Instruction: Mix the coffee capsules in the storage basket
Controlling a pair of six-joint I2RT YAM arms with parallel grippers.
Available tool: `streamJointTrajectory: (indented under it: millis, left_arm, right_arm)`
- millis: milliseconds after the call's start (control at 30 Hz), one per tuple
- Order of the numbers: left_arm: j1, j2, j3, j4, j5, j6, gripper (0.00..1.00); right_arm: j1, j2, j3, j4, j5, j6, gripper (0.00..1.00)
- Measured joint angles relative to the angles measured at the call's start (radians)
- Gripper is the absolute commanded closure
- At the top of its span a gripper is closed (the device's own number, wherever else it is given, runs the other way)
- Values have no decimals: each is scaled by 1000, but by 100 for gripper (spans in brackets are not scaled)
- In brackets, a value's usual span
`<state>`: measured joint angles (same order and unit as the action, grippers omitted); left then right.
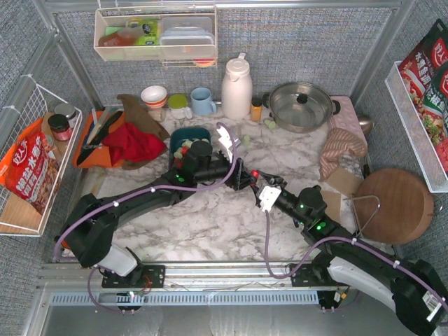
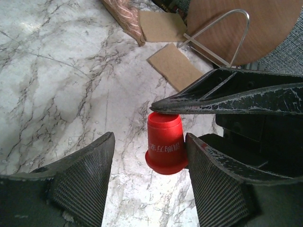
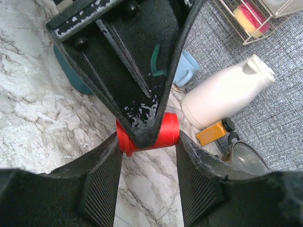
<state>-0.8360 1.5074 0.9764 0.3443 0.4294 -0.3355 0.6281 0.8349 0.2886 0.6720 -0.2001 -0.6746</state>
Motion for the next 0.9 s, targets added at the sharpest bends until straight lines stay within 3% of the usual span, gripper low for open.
streamJointTrajectory:
  millis: [333, 600, 900]
  left_arm:
    - [-13, 19, -3, 30, 0, -16, 37]
    - [-19, 29, -5, 61, -1, -37, 58]
    - [-19, 32, -11, 72, -11, -57, 71]
  right_arm:
    - [11, -7, 0, -19, -11, -3, 75]
    - [19, 27, 7, -18, -15, -5, 71]
    - [20, 71, 27, -17, -3, -14, 62]
